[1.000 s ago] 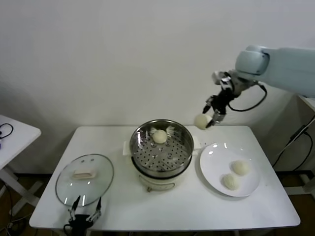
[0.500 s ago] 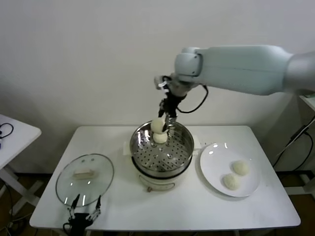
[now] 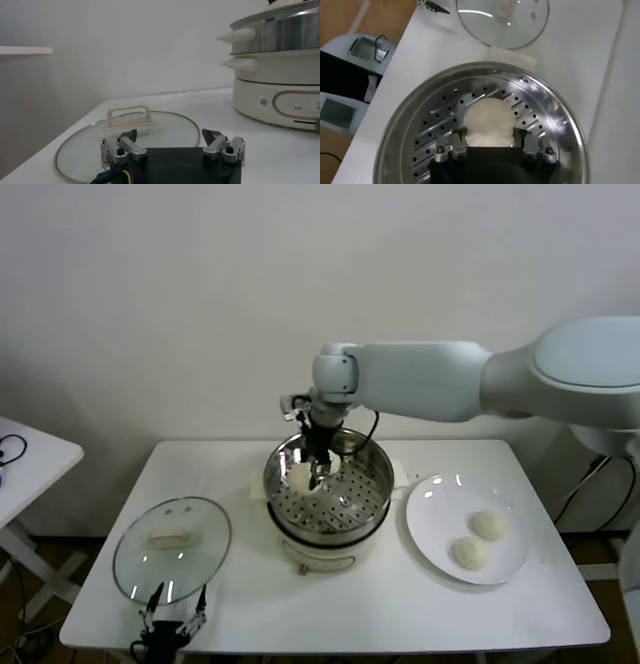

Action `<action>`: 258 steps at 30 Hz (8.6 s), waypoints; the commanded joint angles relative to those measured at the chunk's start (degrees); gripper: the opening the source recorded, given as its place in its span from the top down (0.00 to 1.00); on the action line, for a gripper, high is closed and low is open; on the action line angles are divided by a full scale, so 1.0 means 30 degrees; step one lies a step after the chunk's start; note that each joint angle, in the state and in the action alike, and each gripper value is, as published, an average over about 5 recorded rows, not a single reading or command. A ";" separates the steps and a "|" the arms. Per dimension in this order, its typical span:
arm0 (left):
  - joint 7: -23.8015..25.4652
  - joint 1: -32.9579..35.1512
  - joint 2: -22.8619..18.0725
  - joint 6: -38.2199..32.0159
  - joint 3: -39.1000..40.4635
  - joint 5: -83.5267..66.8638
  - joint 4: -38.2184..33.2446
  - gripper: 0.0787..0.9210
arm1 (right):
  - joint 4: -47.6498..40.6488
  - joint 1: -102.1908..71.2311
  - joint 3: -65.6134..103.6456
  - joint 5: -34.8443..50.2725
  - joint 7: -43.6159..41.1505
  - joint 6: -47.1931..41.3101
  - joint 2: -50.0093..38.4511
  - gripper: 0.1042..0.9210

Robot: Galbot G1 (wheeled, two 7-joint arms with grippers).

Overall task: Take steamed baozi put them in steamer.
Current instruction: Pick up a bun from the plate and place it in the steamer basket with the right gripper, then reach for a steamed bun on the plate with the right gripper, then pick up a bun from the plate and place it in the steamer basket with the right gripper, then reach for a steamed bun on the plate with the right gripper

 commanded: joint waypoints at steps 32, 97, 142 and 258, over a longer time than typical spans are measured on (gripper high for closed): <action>-0.0090 0.0253 0.0025 0.0073 0.0045 0.0028 -0.0547 0.12 | 0.1134 0.3452 -0.1017 0.0471 -0.2575 0.1869 -0.3377 0.12; -0.0333 0.0499 -0.0466 0.0187 -0.0048 0.1189 -0.0476 0.12 | 0.3829 -0.9264 0.5925 -1.1888 0.0859 0.2394 -1.5955 0.16; -0.0420 0.0318 -0.0629 0.0386 -0.0094 0.1550 -0.0574 0.12 | 0.9136 0.1164 0.3088 -1.7894 -0.0725 1.7256 -0.5761 0.34; -0.0697 0.0586 -0.0622 0.0305 -0.0029 0.1868 -0.0612 0.12 | -0.0876 -0.7136 0.4884 -1.1976 -0.0070 0.4766 -1.4300 0.36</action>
